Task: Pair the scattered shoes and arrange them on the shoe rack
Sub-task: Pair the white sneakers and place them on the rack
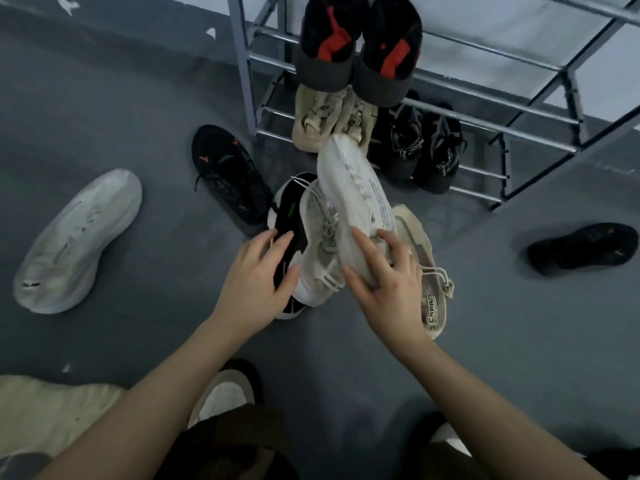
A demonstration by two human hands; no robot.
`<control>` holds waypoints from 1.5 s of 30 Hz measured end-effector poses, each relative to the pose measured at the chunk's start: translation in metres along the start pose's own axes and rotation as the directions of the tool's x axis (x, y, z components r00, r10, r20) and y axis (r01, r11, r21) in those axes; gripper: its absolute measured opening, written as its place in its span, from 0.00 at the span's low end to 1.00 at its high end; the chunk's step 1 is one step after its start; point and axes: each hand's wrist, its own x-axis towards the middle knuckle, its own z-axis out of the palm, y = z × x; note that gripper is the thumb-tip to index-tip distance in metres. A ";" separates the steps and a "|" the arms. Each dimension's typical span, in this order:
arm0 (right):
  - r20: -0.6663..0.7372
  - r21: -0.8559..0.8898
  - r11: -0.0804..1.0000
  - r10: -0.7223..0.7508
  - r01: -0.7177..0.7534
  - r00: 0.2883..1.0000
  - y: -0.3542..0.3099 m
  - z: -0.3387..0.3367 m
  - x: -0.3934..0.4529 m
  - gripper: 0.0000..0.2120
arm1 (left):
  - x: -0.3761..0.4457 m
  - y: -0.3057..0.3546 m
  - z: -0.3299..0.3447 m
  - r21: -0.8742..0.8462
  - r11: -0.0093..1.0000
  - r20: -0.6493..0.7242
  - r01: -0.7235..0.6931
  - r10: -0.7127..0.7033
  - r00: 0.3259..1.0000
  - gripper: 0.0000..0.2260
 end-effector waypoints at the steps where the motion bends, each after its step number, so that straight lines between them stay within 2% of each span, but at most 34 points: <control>1: 0.010 0.014 1.000 -0.026 0.026 1.000 -0.006 -0.001 0.004 0.23 | 0.001 -0.001 -0.007 -0.004 1.000 -0.040 0.003 -0.003 0.999 0.25; 6: 0.084 0.000 0.987 -0.162 0.163 0.983 -0.048 0.006 0.033 0.24 | 0.009 -0.022 -0.039 0.034 0.995 -0.135 0.094 -0.089 0.987 0.23; 11: 0.179 -0.002 0.976 -0.212 0.216 0.961 -0.092 0.054 0.059 0.23 | 0.011 -0.075 -0.070 0.180 0.941 -0.223 0.287 -0.245 0.944 0.21; 14: 0.229 -0.005 0.975 -0.216 0.223 0.949 -0.115 0.093 0.070 0.23 | 0.000 -0.125 -0.090 0.188 0.859 -0.294 0.477 -0.414 0.862 0.23; 17: 0.259 -0.012 0.965 -0.251 0.263 0.933 -0.133 0.127 0.076 0.22 | -0.014 -0.167 -0.104 0.196 0.759 -0.266 0.621 -0.568 0.779 0.27; 24: 0.320 0.002 0.936 -0.334 0.352 0.887 -0.153 0.170 0.069 0.22 | -0.028 -0.236 -0.115 0.337 0.547 -0.155 0.766 -0.771 0.618 0.37; 27: 0.327 0.000 0.931 -0.344 0.365 0.880 -0.153 0.175 0.066 0.22 | -0.021 -0.240 -0.118 0.338 0.559 -0.172 0.757 -0.754 0.634 0.33; 29: 0.323 -0.007 0.932 -0.340 0.361 0.883 -0.152 0.175 0.065 0.22 | -0.019 -0.231 -0.119 0.252 0.595 -0.202 0.763 -0.739 0.643 0.31; 31: 0.308 -0.020 0.930 -0.344 0.367 0.887 -0.150 0.173 0.065 0.21 | -0.018 -0.216 -0.115 0.147 0.613 -0.243 0.776 -0.739 0.629 0.30; 34: 0.290 -0.042 0.936 -0.324 0.351 0.900 -0.144 0.164 0.067 0.22 | -0.016 -0.182 -0.106 0.078 0.626 -0.297 0.776 -0.729 0.617 0.30; 37: 0.239 -0.076 0.942 -0.300 0.326 0.924 -0.134 0.147 0.068 0.22 | -0.010 -0.147 -0.095 -0.011 0.623 -0.258 0.782 -0.757 0.600 0.32; 39: 0.196 -0.107 0.948 -0.274 0.298 0.941 -0.124 0.130 0.068 0.22 | -0.002 -0.124 -0.088 -0.051 0.648 -0.226 0.760 -0.749 0.623 0.32; 45: 0.065 -0.131 0.982 -0.132 0.140 0.989 -0.083 0.067 0.072 0.24 | 0.039 -0.062 -0.067 -0.058 0.790 -0.214 0.610 -0.607 0.765 0.31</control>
